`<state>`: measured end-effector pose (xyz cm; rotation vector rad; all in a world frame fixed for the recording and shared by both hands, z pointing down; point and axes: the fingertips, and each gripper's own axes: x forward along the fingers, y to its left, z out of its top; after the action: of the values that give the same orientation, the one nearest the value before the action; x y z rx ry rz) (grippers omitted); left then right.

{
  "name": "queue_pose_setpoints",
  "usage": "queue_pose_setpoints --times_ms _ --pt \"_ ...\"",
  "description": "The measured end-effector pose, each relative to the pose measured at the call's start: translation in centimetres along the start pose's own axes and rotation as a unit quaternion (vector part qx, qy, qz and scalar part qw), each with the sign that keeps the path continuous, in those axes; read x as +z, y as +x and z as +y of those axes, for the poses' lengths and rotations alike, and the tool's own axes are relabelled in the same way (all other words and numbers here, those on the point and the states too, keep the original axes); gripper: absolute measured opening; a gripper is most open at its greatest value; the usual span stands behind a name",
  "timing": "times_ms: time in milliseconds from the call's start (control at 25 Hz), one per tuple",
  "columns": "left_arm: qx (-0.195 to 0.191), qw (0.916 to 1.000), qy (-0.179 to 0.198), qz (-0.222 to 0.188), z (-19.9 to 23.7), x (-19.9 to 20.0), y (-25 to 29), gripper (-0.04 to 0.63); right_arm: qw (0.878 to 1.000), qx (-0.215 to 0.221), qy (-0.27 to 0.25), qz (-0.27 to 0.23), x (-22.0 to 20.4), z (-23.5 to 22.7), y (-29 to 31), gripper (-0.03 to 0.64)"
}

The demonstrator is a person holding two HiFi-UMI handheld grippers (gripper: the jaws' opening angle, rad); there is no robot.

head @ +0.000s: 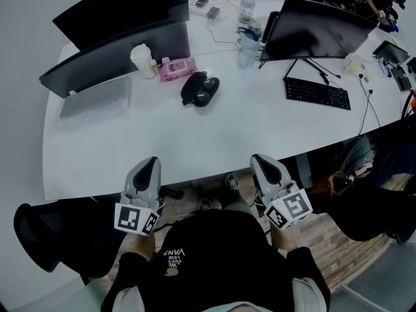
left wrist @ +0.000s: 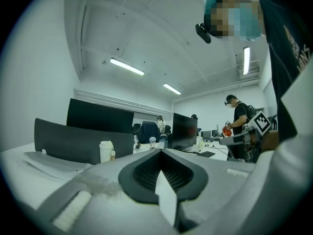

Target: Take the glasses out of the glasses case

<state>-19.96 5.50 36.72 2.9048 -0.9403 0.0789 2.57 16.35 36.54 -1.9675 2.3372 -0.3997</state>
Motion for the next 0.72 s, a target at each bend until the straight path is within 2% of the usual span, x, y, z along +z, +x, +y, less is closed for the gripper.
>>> queue_pose_setpoints --times_ms 320,720 --pt "0.027 0.9996 -0.004 -0.002 -0.2 0.3 3.3 0.001 0.999 0.031 -0.02 0.006 2.2 -3.9 2.7 0.002" --pt "0.087 0.9962 -0.008 -0.01 0.5 0.7 6.5 0.0 0.993 0.107 -0.043 0.02 3.9 -7.2 7.9 0.002"
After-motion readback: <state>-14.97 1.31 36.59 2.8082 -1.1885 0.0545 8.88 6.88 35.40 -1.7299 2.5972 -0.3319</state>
